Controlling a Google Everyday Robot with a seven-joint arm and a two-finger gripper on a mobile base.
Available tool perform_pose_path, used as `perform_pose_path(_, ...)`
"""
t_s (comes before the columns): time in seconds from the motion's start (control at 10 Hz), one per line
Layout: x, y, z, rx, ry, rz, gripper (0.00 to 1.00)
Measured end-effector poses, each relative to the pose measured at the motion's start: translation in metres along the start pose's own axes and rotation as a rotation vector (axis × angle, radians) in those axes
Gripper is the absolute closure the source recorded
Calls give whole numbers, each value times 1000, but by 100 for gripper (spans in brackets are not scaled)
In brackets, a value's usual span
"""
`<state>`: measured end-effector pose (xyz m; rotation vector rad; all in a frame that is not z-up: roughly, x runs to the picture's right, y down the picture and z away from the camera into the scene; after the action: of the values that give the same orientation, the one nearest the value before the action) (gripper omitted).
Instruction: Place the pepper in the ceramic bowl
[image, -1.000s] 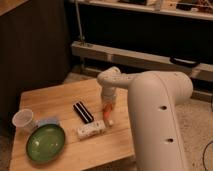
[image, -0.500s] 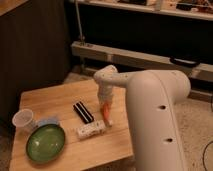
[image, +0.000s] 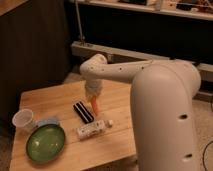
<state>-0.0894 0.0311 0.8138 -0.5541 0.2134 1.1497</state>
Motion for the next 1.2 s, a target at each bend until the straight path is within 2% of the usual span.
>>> perform_pose_path(0.2, 5, 54, -43, -50, -45, -123, 89)
perform_pose_path(0.3, 13, 81, -58, -79, -55, -183, 89)
perform_pose_path(0.5, 30, 128, -74, -131, -70, -297, 89)
perform_pose_path(0.9, 77, 221, -81, -217, -78, -531, 89)
perform_pose_path(1.0, 88, 239, -79, -232, -74, -573, 89)
perform_pose_path(1.2, 121, 290, -67, -267, -58, -697, 89)
